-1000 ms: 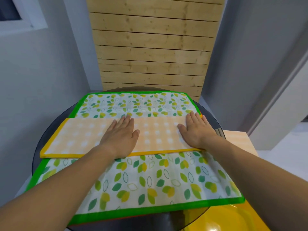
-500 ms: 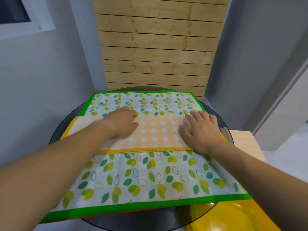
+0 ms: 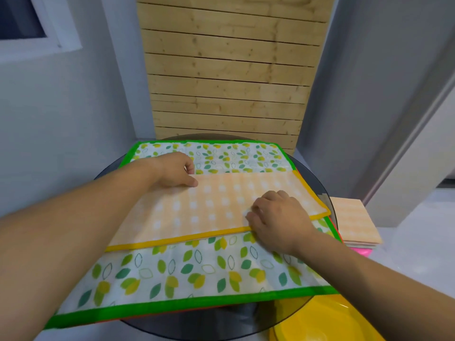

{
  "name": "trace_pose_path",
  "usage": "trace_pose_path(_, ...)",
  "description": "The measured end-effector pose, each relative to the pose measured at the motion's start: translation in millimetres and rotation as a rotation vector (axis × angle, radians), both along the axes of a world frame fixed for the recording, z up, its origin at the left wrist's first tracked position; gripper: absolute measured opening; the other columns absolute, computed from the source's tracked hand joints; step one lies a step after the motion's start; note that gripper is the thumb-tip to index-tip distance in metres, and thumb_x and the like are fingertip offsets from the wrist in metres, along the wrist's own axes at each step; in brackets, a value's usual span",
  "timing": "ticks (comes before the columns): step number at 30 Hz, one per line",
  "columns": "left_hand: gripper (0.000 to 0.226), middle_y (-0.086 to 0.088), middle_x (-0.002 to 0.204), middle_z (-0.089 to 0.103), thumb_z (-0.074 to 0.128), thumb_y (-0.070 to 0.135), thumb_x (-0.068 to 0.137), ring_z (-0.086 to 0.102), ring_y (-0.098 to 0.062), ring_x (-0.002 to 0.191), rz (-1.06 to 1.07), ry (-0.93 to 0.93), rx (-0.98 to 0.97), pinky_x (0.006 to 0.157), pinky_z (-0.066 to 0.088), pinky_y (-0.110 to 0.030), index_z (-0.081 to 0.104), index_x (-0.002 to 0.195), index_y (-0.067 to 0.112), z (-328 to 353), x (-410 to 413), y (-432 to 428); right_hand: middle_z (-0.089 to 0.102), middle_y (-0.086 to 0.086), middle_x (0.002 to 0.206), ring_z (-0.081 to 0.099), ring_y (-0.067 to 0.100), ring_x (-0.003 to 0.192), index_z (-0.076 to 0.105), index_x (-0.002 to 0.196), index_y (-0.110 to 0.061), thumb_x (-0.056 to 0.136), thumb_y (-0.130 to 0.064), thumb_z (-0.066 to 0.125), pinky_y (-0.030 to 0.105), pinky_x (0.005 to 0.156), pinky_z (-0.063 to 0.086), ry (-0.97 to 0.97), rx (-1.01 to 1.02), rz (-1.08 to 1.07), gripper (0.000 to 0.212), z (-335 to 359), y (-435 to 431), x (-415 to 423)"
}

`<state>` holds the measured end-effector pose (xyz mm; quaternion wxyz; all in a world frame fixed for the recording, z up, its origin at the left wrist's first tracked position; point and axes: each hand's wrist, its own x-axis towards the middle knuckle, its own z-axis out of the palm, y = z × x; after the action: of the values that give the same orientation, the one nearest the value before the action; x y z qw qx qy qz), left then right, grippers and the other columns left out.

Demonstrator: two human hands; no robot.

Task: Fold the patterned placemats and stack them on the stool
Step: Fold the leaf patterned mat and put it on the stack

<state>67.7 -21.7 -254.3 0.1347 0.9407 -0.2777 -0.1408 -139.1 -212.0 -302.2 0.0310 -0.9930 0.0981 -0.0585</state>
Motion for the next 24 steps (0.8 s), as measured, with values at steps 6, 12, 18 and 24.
trace_pose_path(6, 0.056, -0.019, 0.121, 0.062, 0.067, 0.045, 0.092, 0.060, -0.032, 0.114, 0.136, 0.128, 0.101, 0.086, 0.046, -0.036, 0.060, 0.125, 0.000, 16.3, -21.9, 11.7, 0.064, 0.002, 0.099, 0.054, 0.024, 0.096, 0.067, 0.097, -0.019, 0.100, -0.045, 0.036, 0.040, 0.085, 0.046, -0.019, 0.071, 0.034, 0.041, 13.8, 10.8, -14.8)
trace_pose_path(12, 0.053, -0.022, 0.115, 0.068, 0.075, 0.032, 0.089, 0.067, -0.036, 0.100, 0.517, 0.446, -0.327, 0.094, 0.054, -0.046, 0.057, 0.123, -0.004, -11.0, -47.1, 22.7, 0.067, 0.002, 0.107, 0.057, 0.023, 0.104, 0.069, 0.111, -0.020, 0.100, -0.047, 0.040, 0.040, 0.091, 0.047, 0.005, 0.202, 0.117, 0.041, 23.9, 25.6, -30.1)
trace_pose_path(18, 0.030, -0.015, 0.095, 0.072, 0.065, 0.024, 0.097, 0.069, -0.026, 0.078, 0.560, 0.680, -0.438, 0.066, 0.061, -0.039, 0.060, 0.114, -0.001, -21.0, -97.9, 14.7, 0.067, -0.005, 0.107, 0.053, 0.016, 0.105, 0.070, 0.102, -0.026, 0.099, -0.040, 0.046, 0.034, 0.093, 0.044, 0.002, 0.343, 0.200, 0.028, 19.7, 27.5, -43.0)
trace_pose_path(24, 0.047, -0.001, 0.101, 0.057, 0.069, 0.041, 0.088, 0.059, -0.017, 0.084, 0.126, -0.039, 0.019, 0.067, 0.049, -0.034, 0.044, 0.119, 0.017, -11.5, -131.8, 38.2, 0.068, -0.006, 0.105, 0.056, 0.014, 0.112, 0.071, 0.100, -0.022, 0.093, -0.047, 0.048, 0.033, 0.094, 0.046, 0.024, 0.278, 0.268, 0.035, 8.7, 22.3, -54.7)
